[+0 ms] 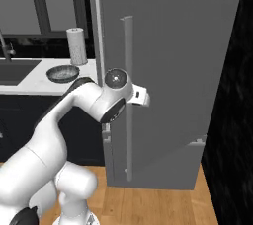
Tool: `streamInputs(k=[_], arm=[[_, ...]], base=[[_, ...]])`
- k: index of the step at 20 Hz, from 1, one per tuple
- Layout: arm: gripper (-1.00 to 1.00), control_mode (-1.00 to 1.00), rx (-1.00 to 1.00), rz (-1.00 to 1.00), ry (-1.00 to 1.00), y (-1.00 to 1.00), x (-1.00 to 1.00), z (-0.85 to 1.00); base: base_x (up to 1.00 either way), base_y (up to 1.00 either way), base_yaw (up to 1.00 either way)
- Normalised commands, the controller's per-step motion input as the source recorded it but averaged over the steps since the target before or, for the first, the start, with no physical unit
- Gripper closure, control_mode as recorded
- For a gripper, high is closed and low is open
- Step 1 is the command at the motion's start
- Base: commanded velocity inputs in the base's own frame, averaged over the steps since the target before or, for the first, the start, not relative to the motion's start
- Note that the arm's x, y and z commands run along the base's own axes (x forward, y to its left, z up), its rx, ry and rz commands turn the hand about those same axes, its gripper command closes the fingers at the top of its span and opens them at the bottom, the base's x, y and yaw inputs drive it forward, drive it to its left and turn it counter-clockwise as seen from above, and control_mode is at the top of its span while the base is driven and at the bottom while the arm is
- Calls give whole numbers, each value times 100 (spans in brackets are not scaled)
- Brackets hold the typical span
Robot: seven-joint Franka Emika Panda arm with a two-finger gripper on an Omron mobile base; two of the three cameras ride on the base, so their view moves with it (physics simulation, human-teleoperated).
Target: Grab a lemon wedge from the fridge and one ice cube from the ice bowl, and put them in the glass of lemonade.
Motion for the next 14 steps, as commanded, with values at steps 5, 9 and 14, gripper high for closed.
streamInputs(k=[5,9,14], arm=[[-100,-100,-4,12,7,32,-70,59],[-100,-100,-35,17,2,100,-27,8],[-100,-100,-41,12,14,100,20,5]], base=[[0,0,0],[0,0,0],[0,0,0]])
